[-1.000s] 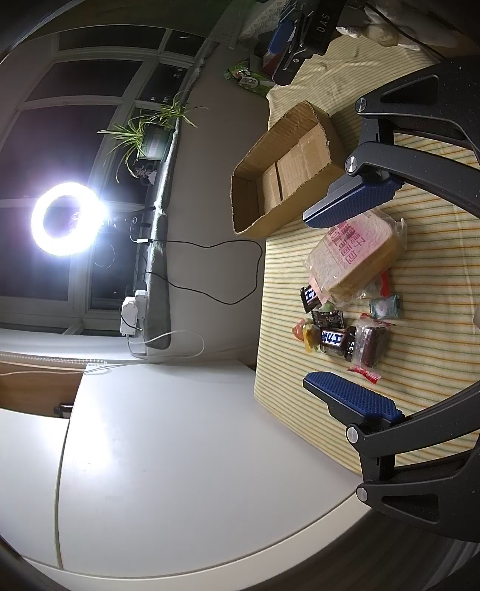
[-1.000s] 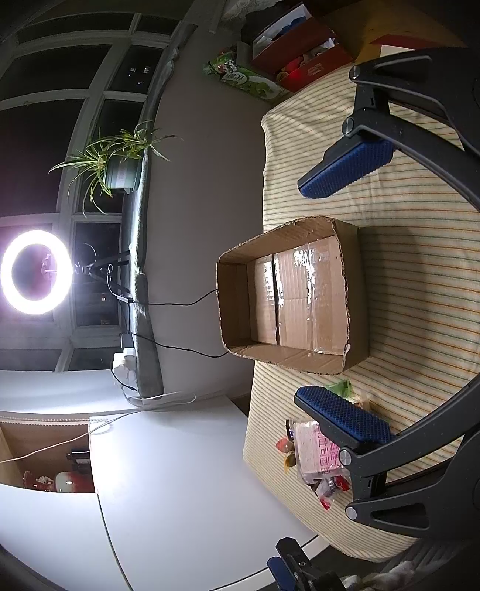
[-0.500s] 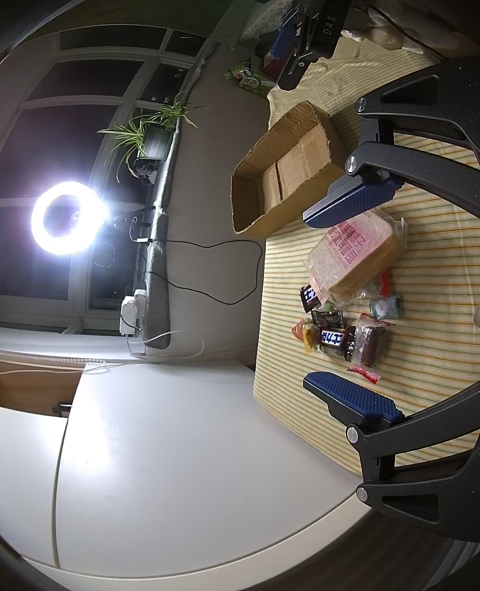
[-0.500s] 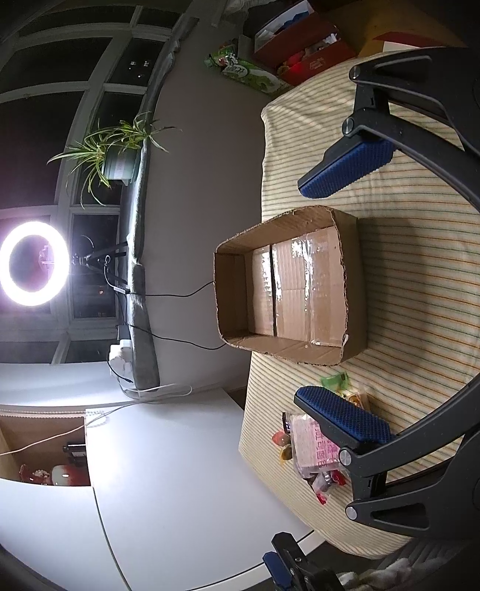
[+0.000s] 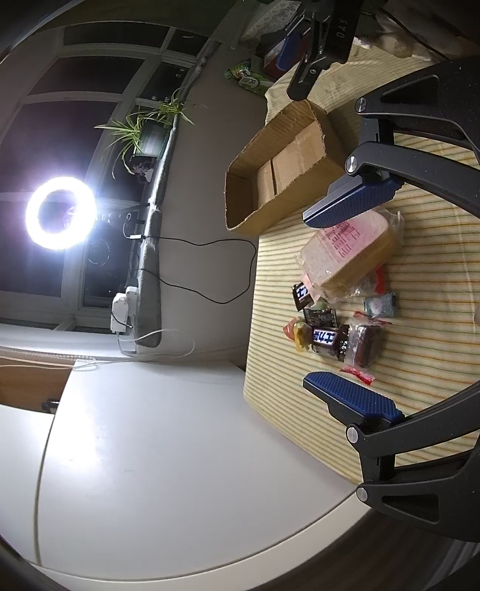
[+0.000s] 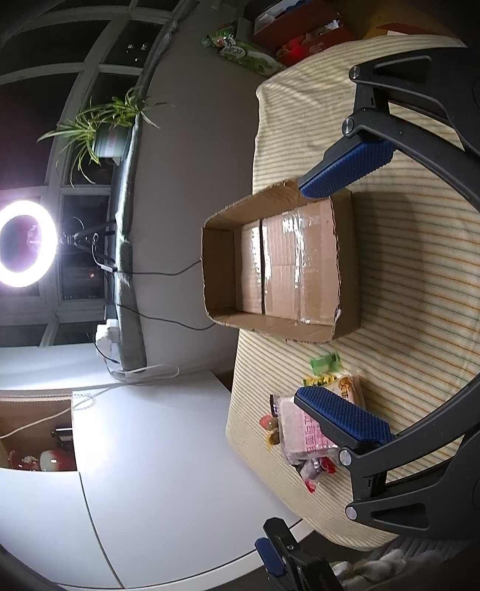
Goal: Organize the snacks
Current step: 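Move the right gripper to the bagged bread loaf and close on it, then lift the bread loaf with the right gripper and lower it into the cardboard box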
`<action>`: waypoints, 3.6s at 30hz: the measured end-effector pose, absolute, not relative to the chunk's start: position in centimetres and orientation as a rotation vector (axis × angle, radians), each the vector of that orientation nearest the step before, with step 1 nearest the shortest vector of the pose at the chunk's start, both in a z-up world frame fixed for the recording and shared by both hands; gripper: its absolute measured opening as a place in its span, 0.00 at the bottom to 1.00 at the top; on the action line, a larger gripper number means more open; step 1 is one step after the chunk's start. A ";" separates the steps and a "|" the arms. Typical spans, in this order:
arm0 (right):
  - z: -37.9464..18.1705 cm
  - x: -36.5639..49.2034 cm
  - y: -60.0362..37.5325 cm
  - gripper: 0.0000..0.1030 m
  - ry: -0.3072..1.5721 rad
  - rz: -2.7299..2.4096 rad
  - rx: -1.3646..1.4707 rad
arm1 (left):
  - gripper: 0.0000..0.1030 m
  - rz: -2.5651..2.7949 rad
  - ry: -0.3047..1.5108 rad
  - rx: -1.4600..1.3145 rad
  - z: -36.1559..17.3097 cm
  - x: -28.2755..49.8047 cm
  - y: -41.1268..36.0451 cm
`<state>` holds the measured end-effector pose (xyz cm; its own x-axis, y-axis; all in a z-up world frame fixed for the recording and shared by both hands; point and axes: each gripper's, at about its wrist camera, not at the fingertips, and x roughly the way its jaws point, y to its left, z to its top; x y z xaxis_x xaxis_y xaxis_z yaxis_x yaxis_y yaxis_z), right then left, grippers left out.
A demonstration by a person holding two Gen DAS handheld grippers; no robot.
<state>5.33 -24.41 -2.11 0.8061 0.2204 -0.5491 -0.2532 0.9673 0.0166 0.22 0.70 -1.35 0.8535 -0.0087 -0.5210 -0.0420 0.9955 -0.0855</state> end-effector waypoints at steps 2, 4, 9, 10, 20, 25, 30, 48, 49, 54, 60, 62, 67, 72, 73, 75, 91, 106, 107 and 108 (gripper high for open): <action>-2.4 5.5 -24.0 1.00 0.590 0.279 -0.059 | 0.78 0.016 0.554 -0.099 -1.7 0.2 0.9; -2.8 5.7 -23.4 1.00 0.603 0.320 -0.053 | 0.78 0.011 0.564 -0.107 -2.0 0.3 1.1; -3.9 5.9 -21.4 0.94 0.649 0.451 -0.043 | 0.78 -0.017 0.598 -0.142 -3.2 0.7 1.7; -4.2 5.9 -20.9 0.93 0.658 0.472 -0.043 | 0.78 -0.023 0.604 -0.147 -3.3 0.7 1.8; -8.6 8.0 -17.5 0.86 0.802 0.636 0.007 | 0.74 -0.123 0.664 -0.230 -4.9 2.3 2.7; -10.7 8.4 -16.8 0.85 0.874 0.654 0.039 | 0.71 -0.167 0.684 -0.243 -4.9 4.7 3.6; -12.4 8.4 -16.3 0.85 0.929 0.681 0.056 | 0.70 -0.256 0.744 -0.258 -5.5 7.5 3.4; -15.3 10.0 -13.6 0.66 0.984 0.671 0.052 | 0.45 -0.338 0.893 -0.208 -8.2 10.7 2.1; -15.4 10.1 -13.6 0.63 0.987 0.667 0.052 | 0.44 -0.341 0.896 -0.210 -8.3 10.7 2.2; -15.8 10.4 -13.9 0.55 0.996 0.659 0.061 | 0.40 -0.352 0.898 -0.205 -8.4 10.6 2.3; -15.8 10.2 -13.8 0.50 0.984 0.653 0.046 | 0.37 -0.352 0.890 -0.196 -8.1 9.6 2.2; -15.7 10.1 -13.7 0.40 0.980 0.653 0.038 | 0.37 -0.347 0.885 -0.187 -8.0 9.2 2.2; -15.8 9.9 -13.5 0.37 0.968 0.652 0.019 | 0.35 -0.340 0.872 -0.173 -7.7 8.5 2.2; -15.6 9.4 -13.3 0.35 0.936 0.657 -0.008 | 0.34 -0.324 0.843 -0.160 -7.0 7.6 2.2; -15.4 9.2 -13.2 0.35 0.928 0.658 -0.013 | 0.34 -0.322 0.833 -0.151 -6.7 7.3 2.2; -15.1 8.9 -13.1 0.35 0.908 0.661 -0.035 | 0.34 -0.316 0.816 -0.141 -6.1 6.9 2.2; -9.0 7.5 -15.7 0.34 0.716 0.640 -0.053 | 0.33 -0.348 0.656 -0.055 0.2 6.6 -0.6; -6.6 10.8 -22.8 0.34 0.670 0.484 -0.138 | 0.34 -0.468 0.654 -0.055 0.5 11.4 -8.8; -6.7 11.2 -23.5 0.34 0.673 0.473 -0.143 | 0.34 -0.474 0.658 -0.052 0.3 11.8 -9.5; -6.8 11.5 -24.0 0.34 0.675 0.466 -0.145 | 0.34 -0.482 0.667 -0.052 0.1 12.4 -10.3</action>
<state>11.48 -23.99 -6.79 0.6824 0.3674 -0.6319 -0.4601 0.8876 0.0192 12.40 -10.26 0.05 0.6804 -0.4453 -0.5820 0.4128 0.8891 -0.1977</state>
